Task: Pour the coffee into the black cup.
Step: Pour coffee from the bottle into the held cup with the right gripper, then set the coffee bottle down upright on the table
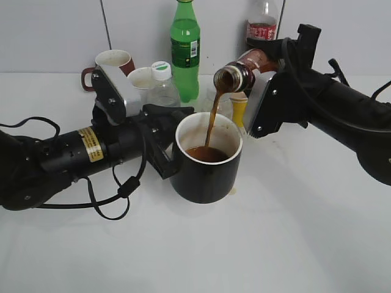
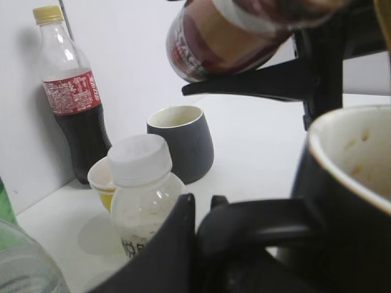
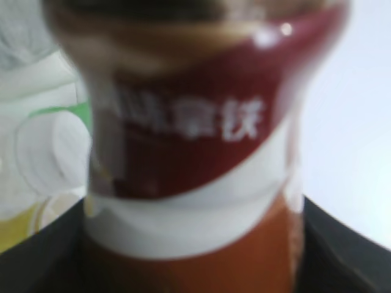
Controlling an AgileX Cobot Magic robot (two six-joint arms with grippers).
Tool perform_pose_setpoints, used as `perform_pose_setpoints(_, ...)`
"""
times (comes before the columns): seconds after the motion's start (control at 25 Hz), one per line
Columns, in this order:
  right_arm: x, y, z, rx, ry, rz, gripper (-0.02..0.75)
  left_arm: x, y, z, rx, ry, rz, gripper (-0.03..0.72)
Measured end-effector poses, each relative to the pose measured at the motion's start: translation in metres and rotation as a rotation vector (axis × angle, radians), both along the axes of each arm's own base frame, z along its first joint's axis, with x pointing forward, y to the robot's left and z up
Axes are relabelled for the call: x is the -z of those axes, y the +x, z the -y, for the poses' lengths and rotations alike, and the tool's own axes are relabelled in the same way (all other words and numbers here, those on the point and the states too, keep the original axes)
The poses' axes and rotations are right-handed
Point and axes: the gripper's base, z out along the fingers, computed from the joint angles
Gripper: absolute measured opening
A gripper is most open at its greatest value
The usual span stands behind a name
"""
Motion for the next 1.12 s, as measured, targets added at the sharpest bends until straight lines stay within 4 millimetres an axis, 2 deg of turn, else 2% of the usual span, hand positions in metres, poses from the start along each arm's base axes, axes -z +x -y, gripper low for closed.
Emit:
perform_pose_setpoints(0.2,0.006,0.000,-0.001,0.016,0.212,-0.225,0.499,0.000,0.000,0.000,-0.002,-0.001,0.000,0.041)
perform_pose_setpoints(0.4,0.014,-0.002,-0.004,0.046,0.331,-0.405,0.499,0.000,0.003,-0.002,-0.037,-0.013,-0.009,0.041)
perform_pose_setpoints(0.48,0.014,-0.002,-0.002,0.079,0.454,-0.482,0.499,-0.001,0.002,-0.008,-0.085,-0.024,-0.027,0.041)
perform_pose_setpoints(0.6,0.020,-0.004,0.006,0.170,0.642,-0.592,0.499,-0.003,0.000,-0.026,-0.209,-0.051,-0.065,0.041)
perform_pose_setpoints(0.84,0.044,-0.021,0.034,0.430,0.935,-0.734,0.499,-0.005,-0.004,-0.084,-0.493,-0.069,-0.109,0.041)
perform_pose_setpoints(1.0,0.058,-0.031,0.048,0.536,1.018,-0.732,0.499,0.000,-0.001,-0.111,-0.627,-0.060,-0.131,0.041)
perform_pose_setpoints(1.12,0.069,-0.029,0.053,0.583,1.057,-0.681,0.499,0.003,0.003,-0.121,-0.675,-0.058,-0.127,0.041)
